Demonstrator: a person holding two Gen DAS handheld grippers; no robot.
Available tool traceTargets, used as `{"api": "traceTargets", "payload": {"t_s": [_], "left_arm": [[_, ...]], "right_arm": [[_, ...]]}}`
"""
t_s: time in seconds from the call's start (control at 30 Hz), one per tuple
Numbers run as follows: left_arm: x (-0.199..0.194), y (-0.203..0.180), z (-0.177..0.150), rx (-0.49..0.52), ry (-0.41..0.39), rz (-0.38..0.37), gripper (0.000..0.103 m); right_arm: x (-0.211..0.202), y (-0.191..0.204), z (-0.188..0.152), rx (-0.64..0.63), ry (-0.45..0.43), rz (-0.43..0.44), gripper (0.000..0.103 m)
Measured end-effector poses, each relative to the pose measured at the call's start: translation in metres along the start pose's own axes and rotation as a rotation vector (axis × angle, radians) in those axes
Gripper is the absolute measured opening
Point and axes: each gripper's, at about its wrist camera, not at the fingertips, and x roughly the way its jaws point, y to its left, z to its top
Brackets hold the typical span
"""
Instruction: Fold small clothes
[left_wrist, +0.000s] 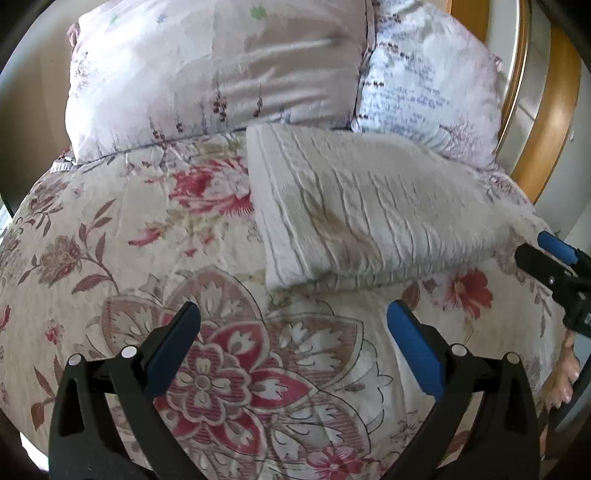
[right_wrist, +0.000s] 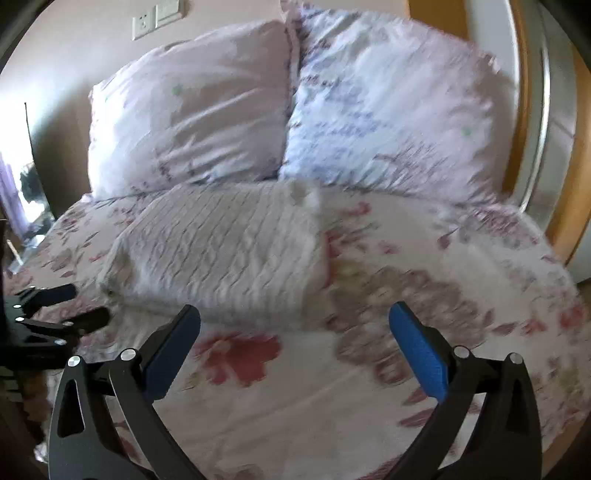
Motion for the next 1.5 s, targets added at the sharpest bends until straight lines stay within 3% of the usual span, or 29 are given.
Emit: {"api": "traceTargets", "payload": {"t_s": [0.27, 0.47, 1.5], "left_arm": [[0.019, -0.004, -0.004, -0.004, 0.074, 0.014, 0.101], [0.021, -0.012, -0.008, 0.035, 0.069, 0.062, 0.101], [0.022, -0.013, -0.008, 0.031, 0.051, 0.079, 0.101]], "right_arm": [[0.023, 0.017, -0.017, -0.024, 0.098, -0.039, 0.102], [0.039, 0.019, -0.024, -0.006, 0.184, -0.046, 0.102], [0.043, 0.019, -0.025, -0.024, 0.202, -0.068, 0.102]]}}
